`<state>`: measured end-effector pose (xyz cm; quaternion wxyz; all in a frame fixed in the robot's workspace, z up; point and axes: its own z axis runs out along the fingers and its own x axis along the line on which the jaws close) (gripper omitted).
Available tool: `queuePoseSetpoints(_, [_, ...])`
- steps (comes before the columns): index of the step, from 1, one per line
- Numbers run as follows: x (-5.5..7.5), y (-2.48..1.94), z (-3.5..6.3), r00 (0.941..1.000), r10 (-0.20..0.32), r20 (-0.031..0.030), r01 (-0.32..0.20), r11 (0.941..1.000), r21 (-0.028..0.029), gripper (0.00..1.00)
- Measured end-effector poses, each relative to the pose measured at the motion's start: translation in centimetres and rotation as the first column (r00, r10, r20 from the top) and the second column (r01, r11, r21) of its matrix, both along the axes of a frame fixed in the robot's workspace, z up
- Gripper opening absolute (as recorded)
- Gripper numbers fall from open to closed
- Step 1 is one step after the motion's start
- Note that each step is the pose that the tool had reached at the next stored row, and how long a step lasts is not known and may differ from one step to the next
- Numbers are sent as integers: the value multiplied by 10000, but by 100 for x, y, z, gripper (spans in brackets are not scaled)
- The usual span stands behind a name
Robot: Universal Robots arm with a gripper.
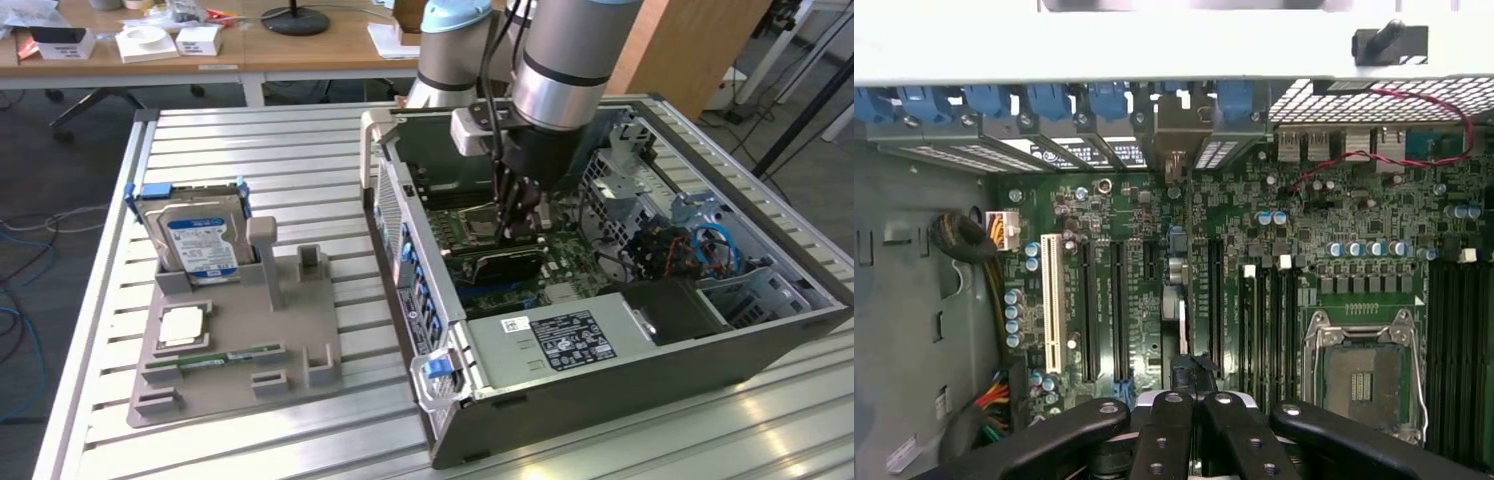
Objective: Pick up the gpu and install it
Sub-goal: 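Press down on the gpu until it lock into place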
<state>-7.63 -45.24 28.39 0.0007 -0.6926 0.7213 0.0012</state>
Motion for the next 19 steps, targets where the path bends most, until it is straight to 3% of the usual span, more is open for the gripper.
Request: queuePoseSetpoints(19, [-14, 34, -99, 10000, 1, 0, -1, 10000, -2, 10])
